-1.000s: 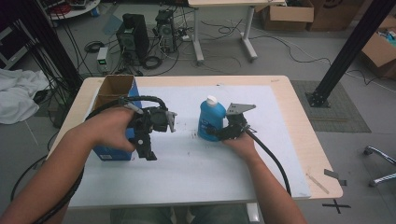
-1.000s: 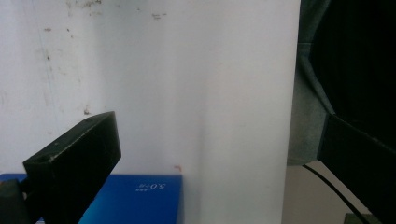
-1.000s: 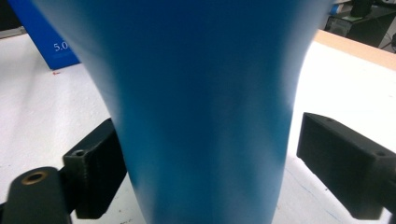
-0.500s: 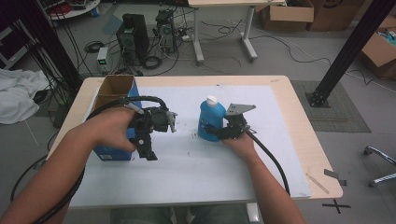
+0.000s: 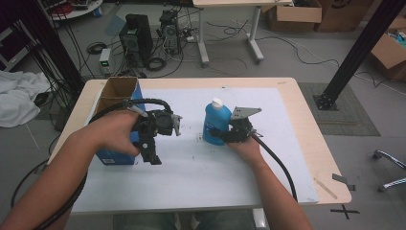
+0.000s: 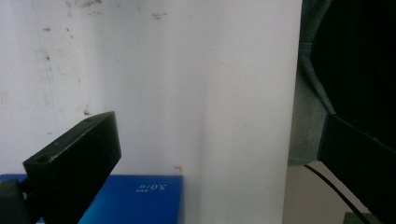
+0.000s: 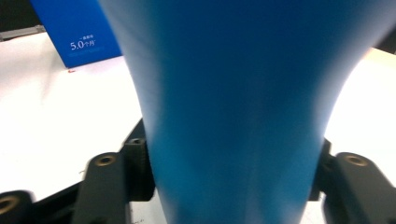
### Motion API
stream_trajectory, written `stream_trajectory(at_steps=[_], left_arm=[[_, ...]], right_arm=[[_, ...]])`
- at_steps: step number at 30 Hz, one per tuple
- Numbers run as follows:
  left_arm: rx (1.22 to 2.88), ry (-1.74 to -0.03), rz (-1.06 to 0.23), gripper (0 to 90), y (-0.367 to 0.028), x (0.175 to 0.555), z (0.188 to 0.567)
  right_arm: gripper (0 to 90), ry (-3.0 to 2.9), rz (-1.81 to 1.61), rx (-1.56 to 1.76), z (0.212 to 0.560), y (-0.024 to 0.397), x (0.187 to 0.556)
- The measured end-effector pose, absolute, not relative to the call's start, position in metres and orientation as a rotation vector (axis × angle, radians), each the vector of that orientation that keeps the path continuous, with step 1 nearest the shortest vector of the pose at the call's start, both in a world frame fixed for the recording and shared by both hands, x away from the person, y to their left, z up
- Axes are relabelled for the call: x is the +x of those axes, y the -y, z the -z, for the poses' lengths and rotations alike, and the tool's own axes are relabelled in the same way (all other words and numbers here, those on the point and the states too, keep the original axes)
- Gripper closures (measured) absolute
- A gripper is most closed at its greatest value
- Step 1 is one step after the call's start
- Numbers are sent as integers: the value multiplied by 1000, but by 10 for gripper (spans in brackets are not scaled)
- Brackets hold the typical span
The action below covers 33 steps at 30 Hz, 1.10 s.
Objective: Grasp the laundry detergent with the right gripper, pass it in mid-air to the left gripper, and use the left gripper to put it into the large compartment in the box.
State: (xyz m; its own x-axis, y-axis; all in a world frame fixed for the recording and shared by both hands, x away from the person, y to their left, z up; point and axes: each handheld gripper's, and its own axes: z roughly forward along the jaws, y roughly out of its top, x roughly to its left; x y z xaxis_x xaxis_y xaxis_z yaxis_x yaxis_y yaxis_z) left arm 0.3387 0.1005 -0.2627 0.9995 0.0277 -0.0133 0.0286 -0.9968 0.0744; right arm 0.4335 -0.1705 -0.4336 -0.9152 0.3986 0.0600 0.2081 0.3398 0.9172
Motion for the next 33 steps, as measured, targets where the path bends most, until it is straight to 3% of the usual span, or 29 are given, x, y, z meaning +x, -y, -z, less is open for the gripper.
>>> stream_trajectory(at_steps=[15,33], left_arm=[[3064,-38,13,1,-98,337,259],[3071,-15,-12,1,-78,350,239]], right_arm=[[442,-2457,-1592,537,425,173,429],[444,-2545,-1636,221,371,165,392]])
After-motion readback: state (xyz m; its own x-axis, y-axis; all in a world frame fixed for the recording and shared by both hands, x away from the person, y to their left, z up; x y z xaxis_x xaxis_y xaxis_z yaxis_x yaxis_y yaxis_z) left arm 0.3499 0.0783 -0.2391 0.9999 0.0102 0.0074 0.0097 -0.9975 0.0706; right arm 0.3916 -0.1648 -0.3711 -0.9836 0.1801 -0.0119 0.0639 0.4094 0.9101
